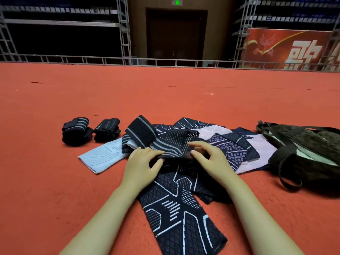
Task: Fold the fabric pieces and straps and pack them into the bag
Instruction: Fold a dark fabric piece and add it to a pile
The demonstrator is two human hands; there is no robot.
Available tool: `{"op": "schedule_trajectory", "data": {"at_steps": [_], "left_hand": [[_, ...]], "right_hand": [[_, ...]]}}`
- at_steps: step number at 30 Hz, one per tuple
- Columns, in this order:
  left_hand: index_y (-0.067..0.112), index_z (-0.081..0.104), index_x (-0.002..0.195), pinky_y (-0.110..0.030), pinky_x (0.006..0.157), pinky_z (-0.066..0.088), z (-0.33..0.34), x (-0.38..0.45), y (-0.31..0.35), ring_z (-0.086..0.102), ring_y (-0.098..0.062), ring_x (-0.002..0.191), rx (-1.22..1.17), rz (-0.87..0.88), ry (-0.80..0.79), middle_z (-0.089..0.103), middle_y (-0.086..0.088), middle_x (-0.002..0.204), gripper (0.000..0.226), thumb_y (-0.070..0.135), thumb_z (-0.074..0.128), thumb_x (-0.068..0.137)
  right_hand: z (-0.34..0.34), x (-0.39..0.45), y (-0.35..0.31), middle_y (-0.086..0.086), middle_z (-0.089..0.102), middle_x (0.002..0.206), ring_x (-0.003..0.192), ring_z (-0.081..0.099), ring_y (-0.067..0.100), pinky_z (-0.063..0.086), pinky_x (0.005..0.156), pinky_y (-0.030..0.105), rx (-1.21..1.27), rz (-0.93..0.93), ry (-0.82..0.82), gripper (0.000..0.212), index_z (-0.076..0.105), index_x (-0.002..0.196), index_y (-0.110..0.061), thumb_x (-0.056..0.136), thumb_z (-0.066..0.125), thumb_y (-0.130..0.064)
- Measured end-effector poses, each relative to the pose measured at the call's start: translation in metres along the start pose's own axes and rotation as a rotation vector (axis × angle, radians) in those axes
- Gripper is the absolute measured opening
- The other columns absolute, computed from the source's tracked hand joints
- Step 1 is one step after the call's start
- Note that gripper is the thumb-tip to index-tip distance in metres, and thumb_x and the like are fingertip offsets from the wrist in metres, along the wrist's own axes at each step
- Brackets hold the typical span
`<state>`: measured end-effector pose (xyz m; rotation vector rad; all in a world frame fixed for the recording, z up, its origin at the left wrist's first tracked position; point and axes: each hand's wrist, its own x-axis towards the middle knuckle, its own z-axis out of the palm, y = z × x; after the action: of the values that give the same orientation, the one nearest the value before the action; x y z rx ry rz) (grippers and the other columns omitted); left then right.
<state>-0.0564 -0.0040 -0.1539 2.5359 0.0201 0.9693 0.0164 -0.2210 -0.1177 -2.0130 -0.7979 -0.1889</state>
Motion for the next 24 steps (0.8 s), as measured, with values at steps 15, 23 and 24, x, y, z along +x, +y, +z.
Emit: {"op": "schedule_trajectory", "data": {"at_steps": [15,23,24], "left_hand": [[0.022,0.066,0.073,-0.036,0.071,0.045,0.001,0.006,-0.004,0.058,-0.010,0.070,-0.128,-0.242,0.048,0.065,0.008,0.068,0.027,0.035,0.050,0.091],[0.031,0.072,0.096,-0.039,0.091,0.042,-0.008,0.002,-0.003,0.062,-0.006,0.084,-0.157,-0.196,0.045,0.071,0.016,0.088,0.028,0.042,0.048,0.087],[0.033,0.071,0.101,-0.038,0.095,0.040,-0.009,0.001,-0.001,0.061,-0.005,0.088,-0.132,-0.166,0.039,0.070,0.018,0.093,0.031,0.045,0.047,0.086]], "right_hand": [[-0.015,-0.002,-0.001,-0.019,0.068,0.093,0.092,0.060,-0.006,0.046,0.087,0.018,-0.077,-0.068,-0.003,0.021,0.069,0.097,-0.034,0.077,0.076,-0.031],[-0.006,0.000,-0.005,-0.014,0.067,0.082,0.084,0.061,0.004,0.046,0.081,0.025,-0.013,-0.089,0.164,0.012,0.066,0.077,-0.028,0.081,0.073,-0.019],[-0.007,0.001,-0.007,-0.013,0.067,0.082,0.084,0.061,0.005,0.045,0.081,0.024,0.026,-0.091,0.216,0.011,0.067,0.077,-0.025,0.081,0.072,-0.017]]}}
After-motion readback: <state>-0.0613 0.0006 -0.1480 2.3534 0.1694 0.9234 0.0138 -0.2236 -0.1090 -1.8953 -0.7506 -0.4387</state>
